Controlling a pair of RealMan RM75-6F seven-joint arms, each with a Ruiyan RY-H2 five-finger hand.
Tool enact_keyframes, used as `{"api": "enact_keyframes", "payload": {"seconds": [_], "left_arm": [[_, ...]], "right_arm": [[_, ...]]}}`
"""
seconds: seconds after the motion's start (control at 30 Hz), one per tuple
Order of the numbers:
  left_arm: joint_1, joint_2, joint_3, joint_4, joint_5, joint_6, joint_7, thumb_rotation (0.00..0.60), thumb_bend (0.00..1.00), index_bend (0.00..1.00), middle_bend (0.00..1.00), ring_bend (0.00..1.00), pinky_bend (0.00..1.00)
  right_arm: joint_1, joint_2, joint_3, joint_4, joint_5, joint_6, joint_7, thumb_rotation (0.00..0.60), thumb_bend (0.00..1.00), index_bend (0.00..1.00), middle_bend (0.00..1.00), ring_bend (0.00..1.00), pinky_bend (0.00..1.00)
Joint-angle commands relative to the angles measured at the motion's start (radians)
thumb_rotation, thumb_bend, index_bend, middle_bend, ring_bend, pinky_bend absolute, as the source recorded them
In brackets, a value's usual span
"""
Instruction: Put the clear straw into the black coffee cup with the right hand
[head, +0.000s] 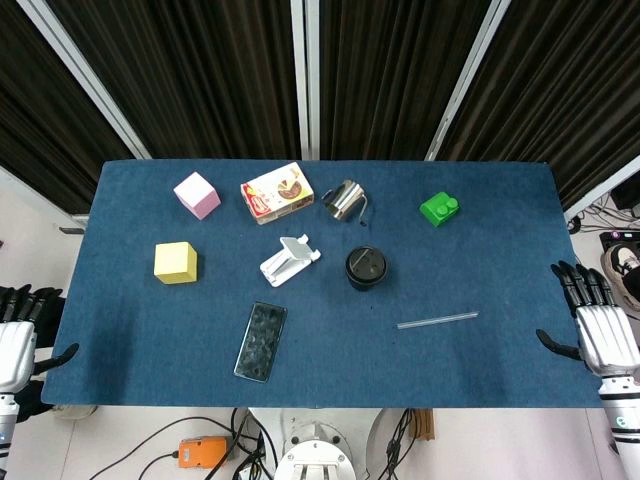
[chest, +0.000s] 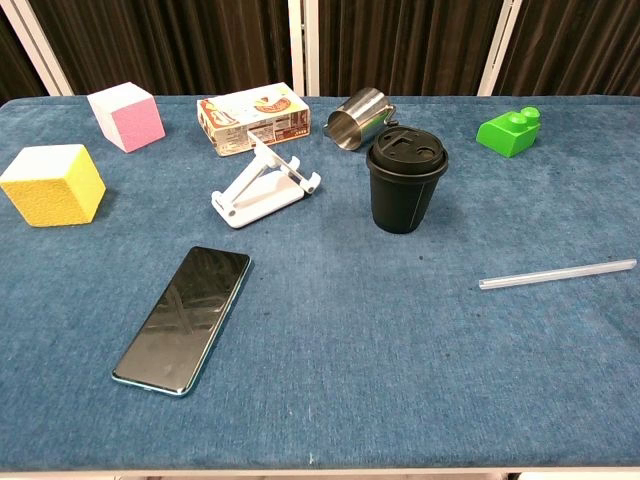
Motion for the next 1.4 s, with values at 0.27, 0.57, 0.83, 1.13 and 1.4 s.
{"api": "enact_keyframes", "payload": {"seconds": [0.27,0.57,0.83,1.13,1.4], "left_arm": [[-0.007,-0.002,-0.003,-0.003,0.000,-0.009,0.006,0.600,0.10,0.18,0.16,0.06,0.01],[-0.018,-0.009,-0.009,-0.006,0.006,-0.012,0.010,0.600,0.10,0.18,0.16,0.06,0.01],[-0.012,-0.006,-0.007,-0.004,-0.003,-0.012,0.007,0.600,0.10,0.18,0.16,0.06,0.01],[-0.010,-0.006,-0.005,-0.001,-0.010,-0.017,0.006,0.600,0.10,0.18,0.16,0.06,0.01],[-0.009,-0.008,-0.004,0.002,-0.012,-0.019,0.006,0.600,0.10,0.18,0.16,0.06,0.01]], "right_arm": [[0.062,-0.038,-0.020,-0.026,-0.063,-0.094,-0.049,0.600,0.35,0.13,0.10,0.00,0.11],[0.225,-0.230,-0.018,0.066,-0.053,-0.363,-0.266,0.600,0.41,0.39,0.10,0.00,0.11],[0.285,-0.377,-0.009,0.219,-0.044,-0.412,-0.318,0.600,0.52,0.49,0.10,0.00,0.11],[0.299,-0.427,-0.026,0.296,-0.054,-0.396,-0.275,0.600,0.52,0.55,0.13,0.00,0.10],[0.306,-0.452,-0.038,0.340,-0.060,-0.383,-0.247,0.600,0.53,0.61,0.15,0.00,0.09]]}}
